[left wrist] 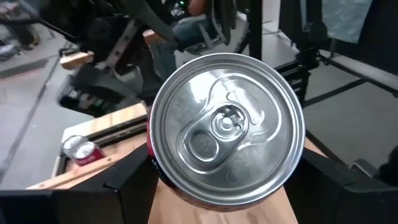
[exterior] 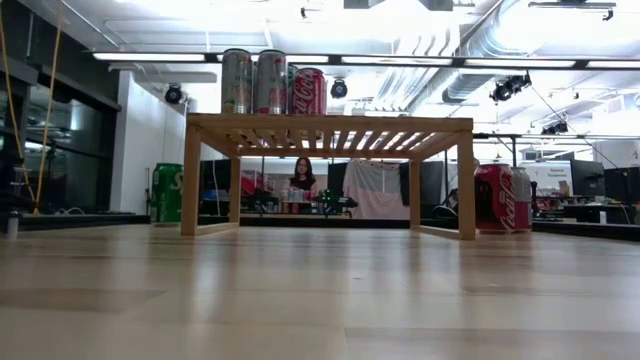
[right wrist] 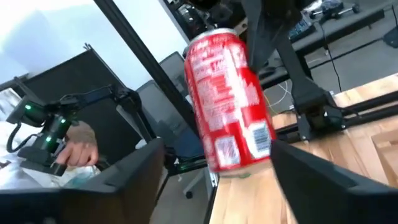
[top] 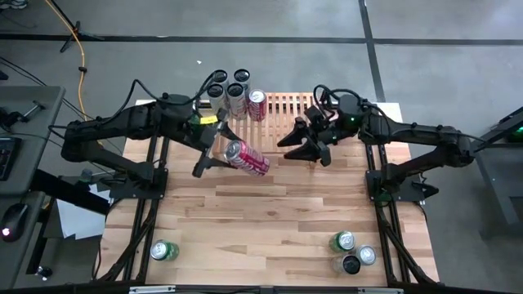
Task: Place canned beverage on shelf
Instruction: Put the left red soda can on the shelf aligned with other red soda can
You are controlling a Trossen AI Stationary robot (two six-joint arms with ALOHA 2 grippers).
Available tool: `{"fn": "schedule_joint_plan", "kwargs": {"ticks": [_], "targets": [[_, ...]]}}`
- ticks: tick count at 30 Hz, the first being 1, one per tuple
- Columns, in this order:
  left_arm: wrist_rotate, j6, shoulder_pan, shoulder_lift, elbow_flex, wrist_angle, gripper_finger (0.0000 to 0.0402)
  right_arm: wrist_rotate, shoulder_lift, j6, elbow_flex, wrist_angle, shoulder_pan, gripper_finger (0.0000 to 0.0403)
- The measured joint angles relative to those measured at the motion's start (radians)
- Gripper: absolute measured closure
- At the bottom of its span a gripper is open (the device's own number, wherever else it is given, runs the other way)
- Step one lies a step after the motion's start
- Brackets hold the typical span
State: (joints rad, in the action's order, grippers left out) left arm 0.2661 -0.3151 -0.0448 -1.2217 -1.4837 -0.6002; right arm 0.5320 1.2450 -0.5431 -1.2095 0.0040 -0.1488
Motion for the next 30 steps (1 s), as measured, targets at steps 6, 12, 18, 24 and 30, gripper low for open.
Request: {"fn": "schedule_joint_plan", "kwargs": {"ticks": [6,12,18,24,30], "targets": [[-0.005,0.015,0.028,-0.009,0.000,0.012,0.0134,0.000,0.061,0.027,-0.008,-0.008,0.011,0.0046],[-0.008,0.016,0.034,-0.044,0.000,0.005,0.0134,0.057,0.186,0.188,-0.173,-0.177,0.028,0.0021],[-0.010,-0.001,0.034,-0.066,0.000,0.004,0.0134,0.097,0.309,0.300,-0.394,-0.513,0.027,0.0020],[0.005,-0.033,0.036,-0.068,0.000,0.003,0.0134,0.213,0.404,0.333,-0.542,-0.639,0.044,0.0020],[0.001,-0.050,0.036,-0.069,0.000,0.021,0.0134,0.206,0.448,0.369,-0.571,-0.624,0.072,0.0020]]}}
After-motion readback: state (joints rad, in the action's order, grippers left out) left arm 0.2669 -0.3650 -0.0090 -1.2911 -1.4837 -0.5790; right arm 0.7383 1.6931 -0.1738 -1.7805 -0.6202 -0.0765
